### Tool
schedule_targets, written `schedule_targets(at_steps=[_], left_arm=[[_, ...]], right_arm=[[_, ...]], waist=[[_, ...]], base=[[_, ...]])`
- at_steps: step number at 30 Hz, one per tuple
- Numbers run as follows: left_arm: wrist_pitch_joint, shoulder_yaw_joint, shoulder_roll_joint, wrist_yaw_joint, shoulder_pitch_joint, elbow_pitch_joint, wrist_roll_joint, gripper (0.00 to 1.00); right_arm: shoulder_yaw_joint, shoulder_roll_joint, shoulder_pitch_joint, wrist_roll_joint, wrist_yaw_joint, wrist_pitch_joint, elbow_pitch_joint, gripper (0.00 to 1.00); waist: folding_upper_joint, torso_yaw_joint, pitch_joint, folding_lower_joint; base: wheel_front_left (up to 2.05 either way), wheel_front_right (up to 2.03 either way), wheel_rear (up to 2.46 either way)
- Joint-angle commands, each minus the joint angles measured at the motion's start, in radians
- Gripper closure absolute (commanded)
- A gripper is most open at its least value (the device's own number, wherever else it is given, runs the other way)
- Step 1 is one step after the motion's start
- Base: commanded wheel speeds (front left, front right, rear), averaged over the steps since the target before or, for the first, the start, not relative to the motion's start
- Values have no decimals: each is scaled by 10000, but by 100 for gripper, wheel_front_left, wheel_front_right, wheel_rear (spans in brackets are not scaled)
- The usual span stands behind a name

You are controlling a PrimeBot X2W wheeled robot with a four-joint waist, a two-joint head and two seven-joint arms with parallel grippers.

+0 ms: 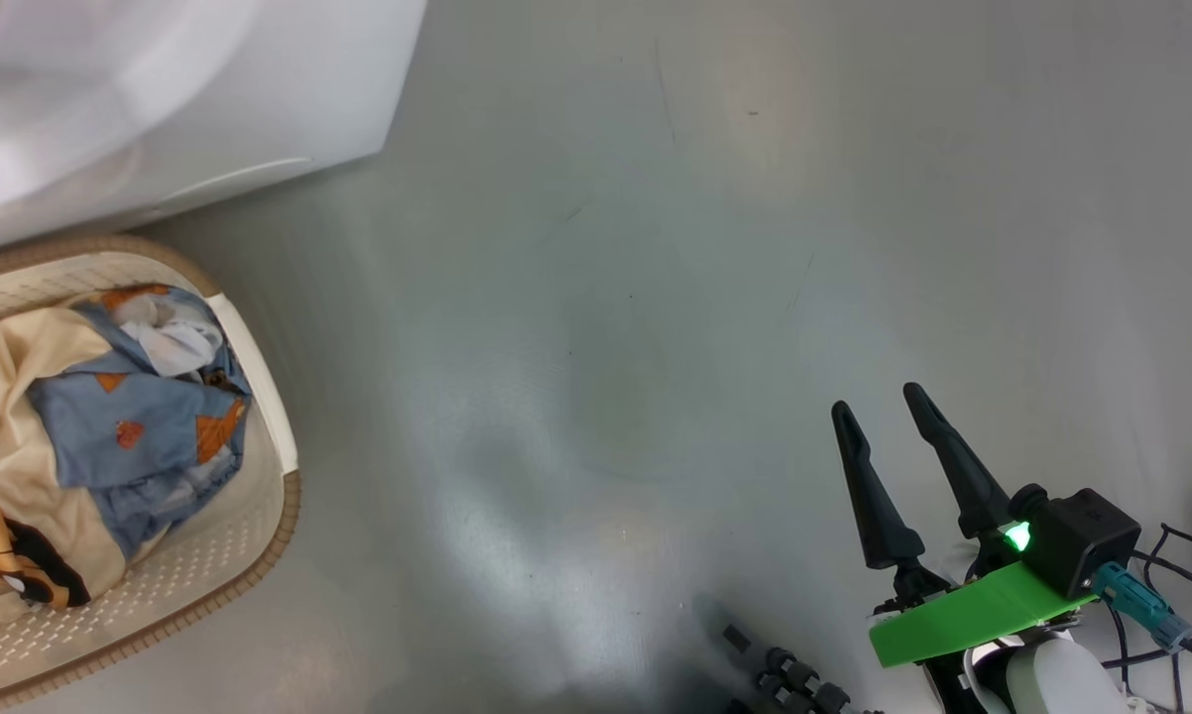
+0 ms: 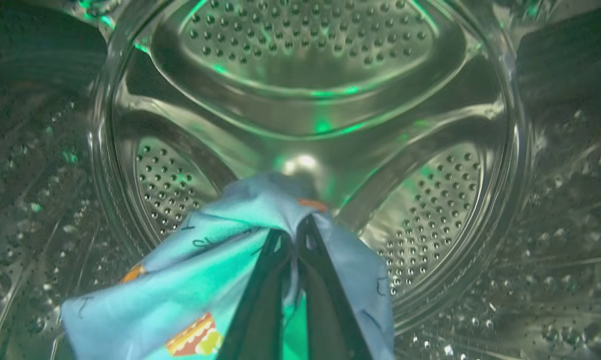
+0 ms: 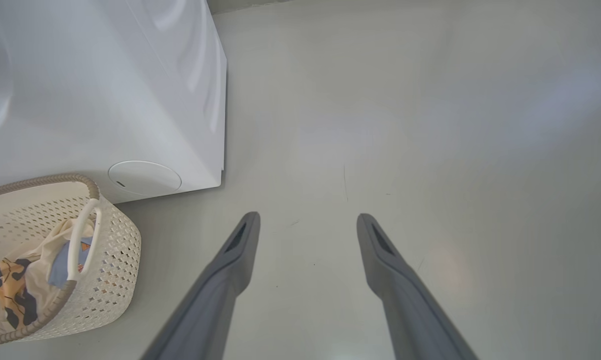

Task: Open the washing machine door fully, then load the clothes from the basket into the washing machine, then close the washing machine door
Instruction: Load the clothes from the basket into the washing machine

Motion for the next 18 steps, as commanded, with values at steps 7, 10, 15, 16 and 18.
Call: schedule_targets(at_steps=[7,10,15,16,18], left_arm=[[-49,524,3,94,208,-1532,400,100],[-49,556,-36,68,320,-1318,485,100],[-49,502,-2,112,357,36,705,100],[-49,460,37,106,291,291,747,100],[-49,409,96,135,163,743,810,100]], right_arm=[[215,-83,159,43,16,-48,-187,0],[222,-89,161,38,16,-48,-170,0],[243,-101,203,31,16,-48,-118,0],[253,-107,209,35,16,-48,-111,0],[263,-111,212,41,16,-48,-104,0]], waist=[[0,-12,111,0],[0,8,103,0],[0,67,27,0],[0,73,17,0],[0,82,-13,0]], base=[[0,0,0],[0,0,0],[0,0,0],[0,0,0],[0,0,0]])
